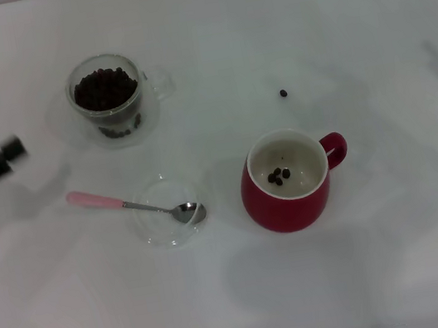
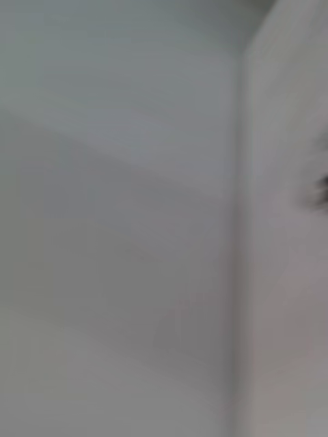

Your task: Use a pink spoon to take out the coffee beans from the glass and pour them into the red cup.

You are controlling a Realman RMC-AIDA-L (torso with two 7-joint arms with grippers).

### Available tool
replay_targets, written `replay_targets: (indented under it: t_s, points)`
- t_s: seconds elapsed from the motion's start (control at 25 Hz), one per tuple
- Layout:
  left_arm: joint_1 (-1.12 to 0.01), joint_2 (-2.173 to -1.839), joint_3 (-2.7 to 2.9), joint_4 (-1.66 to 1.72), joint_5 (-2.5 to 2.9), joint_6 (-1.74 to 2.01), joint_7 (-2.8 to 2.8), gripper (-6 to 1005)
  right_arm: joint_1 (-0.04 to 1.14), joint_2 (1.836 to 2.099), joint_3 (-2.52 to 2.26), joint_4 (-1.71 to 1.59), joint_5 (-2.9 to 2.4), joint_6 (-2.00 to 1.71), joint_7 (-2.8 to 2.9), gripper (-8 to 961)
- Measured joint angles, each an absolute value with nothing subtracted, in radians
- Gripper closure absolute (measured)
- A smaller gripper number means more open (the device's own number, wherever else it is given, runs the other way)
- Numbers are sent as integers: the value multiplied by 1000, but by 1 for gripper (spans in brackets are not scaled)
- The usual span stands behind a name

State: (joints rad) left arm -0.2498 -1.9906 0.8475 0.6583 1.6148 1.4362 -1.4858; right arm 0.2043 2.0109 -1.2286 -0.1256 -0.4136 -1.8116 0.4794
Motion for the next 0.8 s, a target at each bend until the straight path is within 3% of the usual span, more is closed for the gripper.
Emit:
replay_targets:
  t_s: [0.28,0.8]
  points:
    - [-235,-2073,522,639,1504,1472,-1140,153,216,2012,-1226,-117,-406,-1833,486,336]
    - [-301,-2072,365,407,1212,1368,-769,163,258,2016,-1218,-122,-151,-1719,453,336]
